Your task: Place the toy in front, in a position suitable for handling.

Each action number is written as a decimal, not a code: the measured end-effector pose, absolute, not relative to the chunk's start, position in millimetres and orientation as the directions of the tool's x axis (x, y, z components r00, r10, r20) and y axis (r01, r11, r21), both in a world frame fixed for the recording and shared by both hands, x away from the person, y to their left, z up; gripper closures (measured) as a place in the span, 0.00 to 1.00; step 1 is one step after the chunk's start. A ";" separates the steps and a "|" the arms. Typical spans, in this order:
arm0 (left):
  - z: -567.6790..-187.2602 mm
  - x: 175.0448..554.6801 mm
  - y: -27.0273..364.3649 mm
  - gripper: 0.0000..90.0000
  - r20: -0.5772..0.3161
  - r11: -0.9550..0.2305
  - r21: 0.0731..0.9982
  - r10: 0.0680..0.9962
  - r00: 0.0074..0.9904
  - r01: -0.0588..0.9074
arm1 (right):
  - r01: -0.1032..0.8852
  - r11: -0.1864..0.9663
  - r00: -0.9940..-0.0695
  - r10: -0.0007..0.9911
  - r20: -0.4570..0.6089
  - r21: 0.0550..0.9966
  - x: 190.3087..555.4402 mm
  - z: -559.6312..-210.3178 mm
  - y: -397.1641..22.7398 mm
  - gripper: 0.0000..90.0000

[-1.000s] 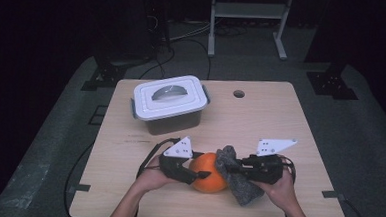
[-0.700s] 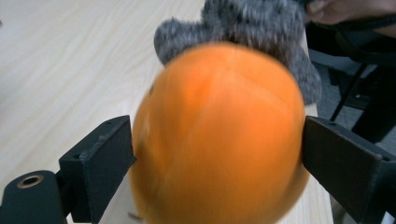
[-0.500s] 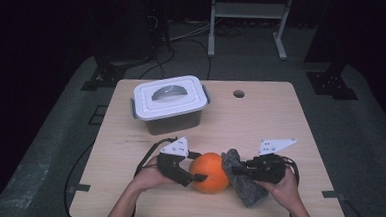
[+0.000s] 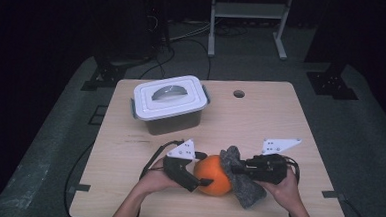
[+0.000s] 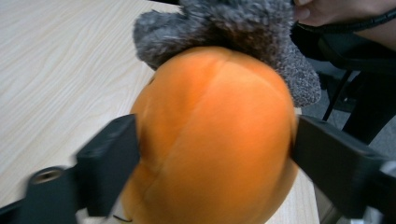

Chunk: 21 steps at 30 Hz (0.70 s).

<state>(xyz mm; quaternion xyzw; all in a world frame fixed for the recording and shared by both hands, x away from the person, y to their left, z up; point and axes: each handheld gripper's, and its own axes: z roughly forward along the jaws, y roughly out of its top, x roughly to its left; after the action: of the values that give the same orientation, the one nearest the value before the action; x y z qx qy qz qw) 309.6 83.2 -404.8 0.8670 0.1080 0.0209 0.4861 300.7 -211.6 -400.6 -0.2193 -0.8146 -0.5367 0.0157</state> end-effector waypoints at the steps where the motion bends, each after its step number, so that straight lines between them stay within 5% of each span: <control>1: -407.0 311.2 82.7 0.11 -0.074 -0.515 0.839 0.212 0.974 0.176 | 0.378 0.329 -0.902 0.339 0.265 0.865 301.1 -401.5 -212.9 0.86; 5: -414.0 314.0 82.2 0.11 -0.090 -0.516 0.836 0.201 0.975 0.184 | 0.391 0.335 -0.896 0.351 0.272 0.857 303.3 -404.5 -217.4 0.86; 11: -411.0 312.5 89.3 0.39 -0.065 -0.501 0.850 0.210 0.976 0.164 | 0.419 0.358 -0.877 0.398 0.270 0.834 306.1 -409.8 -225.4 0.86; 21: -399.6 298.4 73.3 0.45 0.037 -0.546 0.832 0.230 0.972 0.098 | 0.282 0.355 -0.919 0.368 0.144 0.892 285.9 -376.6 -203.1 0.86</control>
<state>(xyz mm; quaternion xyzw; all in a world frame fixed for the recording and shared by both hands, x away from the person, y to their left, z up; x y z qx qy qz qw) 298.4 73.3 -399.6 0.8763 0.0935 0.0707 0.4672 285.9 -203.1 -376.6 -0.1975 -0.8220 -0.5327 -0.0403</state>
